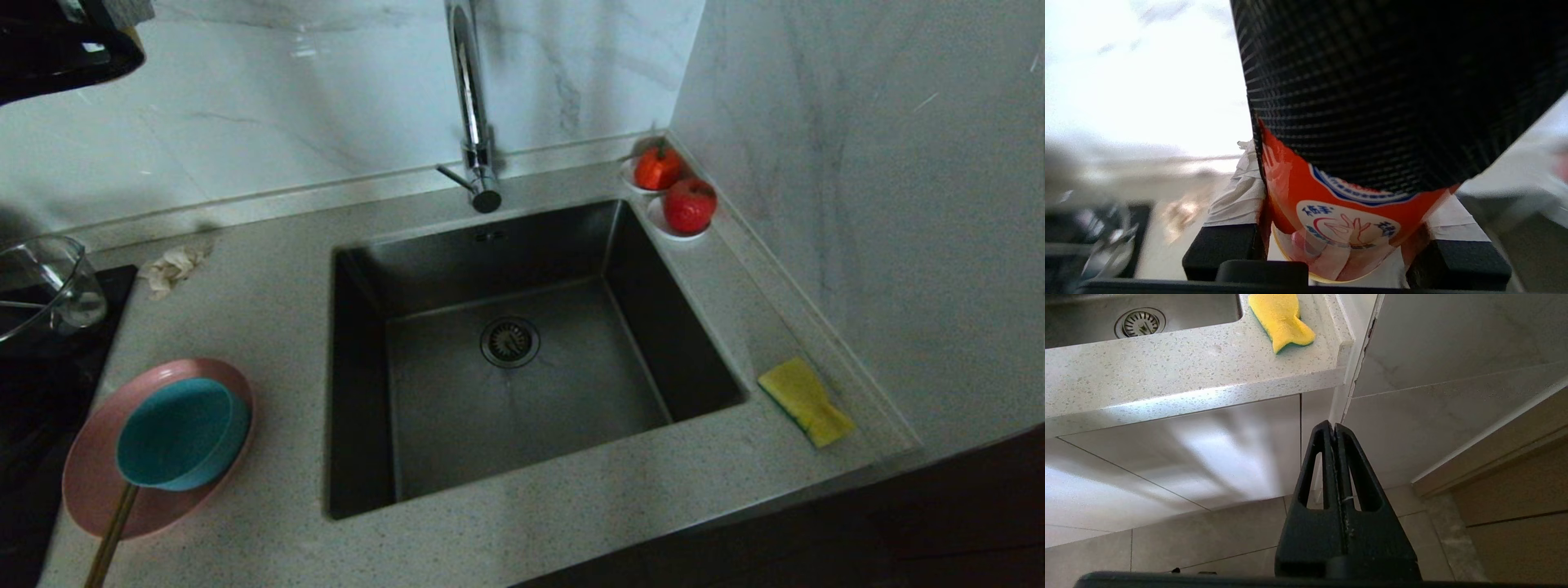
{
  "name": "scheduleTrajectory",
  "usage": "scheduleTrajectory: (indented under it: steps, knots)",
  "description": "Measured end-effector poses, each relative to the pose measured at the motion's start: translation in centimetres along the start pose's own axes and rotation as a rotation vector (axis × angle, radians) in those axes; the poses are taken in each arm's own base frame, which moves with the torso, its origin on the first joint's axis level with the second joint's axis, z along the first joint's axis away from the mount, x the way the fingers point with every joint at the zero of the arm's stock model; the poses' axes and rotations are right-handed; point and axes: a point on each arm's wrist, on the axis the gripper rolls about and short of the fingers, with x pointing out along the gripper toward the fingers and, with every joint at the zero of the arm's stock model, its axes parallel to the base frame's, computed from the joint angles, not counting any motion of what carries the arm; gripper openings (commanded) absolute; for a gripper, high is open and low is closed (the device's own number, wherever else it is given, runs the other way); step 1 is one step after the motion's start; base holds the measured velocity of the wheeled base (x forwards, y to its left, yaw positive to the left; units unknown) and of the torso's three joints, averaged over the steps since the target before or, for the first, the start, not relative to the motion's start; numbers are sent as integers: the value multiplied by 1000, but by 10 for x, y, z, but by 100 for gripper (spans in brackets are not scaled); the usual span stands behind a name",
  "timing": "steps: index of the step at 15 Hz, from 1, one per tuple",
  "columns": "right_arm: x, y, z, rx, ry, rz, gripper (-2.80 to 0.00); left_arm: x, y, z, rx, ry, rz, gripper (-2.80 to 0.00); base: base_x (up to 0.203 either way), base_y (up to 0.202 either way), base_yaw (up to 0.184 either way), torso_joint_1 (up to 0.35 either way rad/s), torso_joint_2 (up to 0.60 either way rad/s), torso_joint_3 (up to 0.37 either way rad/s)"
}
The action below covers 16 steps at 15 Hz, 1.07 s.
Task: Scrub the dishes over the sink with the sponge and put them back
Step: Squeeze it onto the sponge
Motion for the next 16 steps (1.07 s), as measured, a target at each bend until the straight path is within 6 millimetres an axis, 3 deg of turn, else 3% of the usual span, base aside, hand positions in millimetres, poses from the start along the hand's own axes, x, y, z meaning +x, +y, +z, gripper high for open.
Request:
scheduleTrajectory:
  steps: [3,7,12,16]
  knots:
    - [0,0,0,0,0,0,-280,-36,-10,11,67,-39,-170,-280,0,0,0,0,0,0]
    - [0,0,0,0,0,0,-280,-70,-8,0,188,-43,-327,-280,0,0,0,0,0,0]
    - [0,0,0,0,0,0,-280,-80,-16,-17,251,-17,-493,-280,0,0,0,0,0,0]
    - [0,0,0,0,0,0,-280,-82,-38,-29,253,38,-627,-280,0,0,0,0,0,0]
